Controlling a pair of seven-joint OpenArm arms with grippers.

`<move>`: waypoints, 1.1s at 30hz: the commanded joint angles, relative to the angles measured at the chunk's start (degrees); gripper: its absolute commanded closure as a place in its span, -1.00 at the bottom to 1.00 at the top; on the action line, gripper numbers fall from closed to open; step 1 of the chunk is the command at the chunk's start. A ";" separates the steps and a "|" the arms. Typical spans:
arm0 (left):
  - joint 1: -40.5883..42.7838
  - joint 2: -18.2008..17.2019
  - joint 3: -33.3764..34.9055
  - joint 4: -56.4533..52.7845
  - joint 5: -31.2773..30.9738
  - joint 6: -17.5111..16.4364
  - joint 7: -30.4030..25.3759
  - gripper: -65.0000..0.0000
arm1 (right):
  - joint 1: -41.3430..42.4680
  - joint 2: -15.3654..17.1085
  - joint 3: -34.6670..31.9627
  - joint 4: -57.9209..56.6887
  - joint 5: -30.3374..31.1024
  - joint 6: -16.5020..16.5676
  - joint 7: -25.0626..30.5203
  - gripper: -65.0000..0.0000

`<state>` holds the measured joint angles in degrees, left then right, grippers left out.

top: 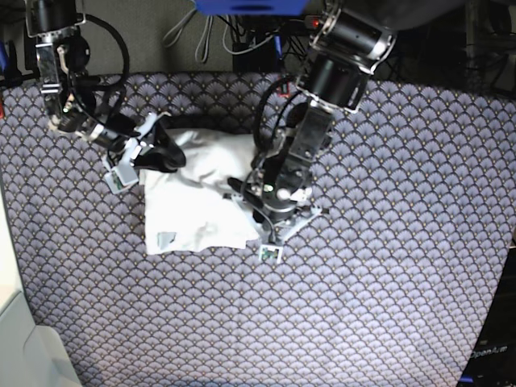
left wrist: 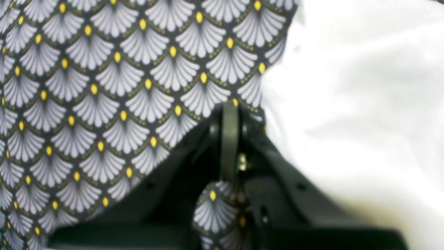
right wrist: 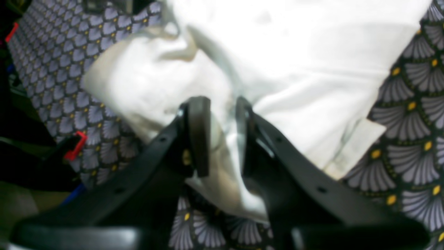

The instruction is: Fold the T-shirt properly

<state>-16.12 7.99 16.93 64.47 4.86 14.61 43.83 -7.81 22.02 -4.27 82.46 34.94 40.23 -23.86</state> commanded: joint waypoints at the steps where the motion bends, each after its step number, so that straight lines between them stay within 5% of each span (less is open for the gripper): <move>1: -1.86 0.76 -0.01 0.63 0.46 0.11 -1.06 0.98 | -0.05 0.62 0.36 -0.04 -0.87 -0.23 -1.07 0.65; 10: -1.51 0.67 -0.09 1.86 0.46 0.29 -3.26 0.98 | -2.43 -0.97 0.36 1.63 -0.78 -0.23 -0.98 0.65; 19: 0.52 -0.38 -0.88 18.48 0.72 0.38 -1.42 0.98 | -3.13 0.62 0.36 15.70 -0.78 -0.23 -1.59 0.64; 26: 4.47 -5.75 -12.58 33.69 0.90 0.29 12.39 0.98 | -4.10 -1.23 -3.77 17.90 -0.87 -0.23 -1.59 0.64; 33: 17.39 -15.42 -23.30 45.64 0.63 -0.06 14.50 0.98 | -1.72 -4.48 -6.85 8.75 -0.87 -0.23 -0.98 0.64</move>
<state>2.13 -7.22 -6.17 108.81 5.04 14.68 59.66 -10.59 17.56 -11.40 90.02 32.56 39.40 -26.81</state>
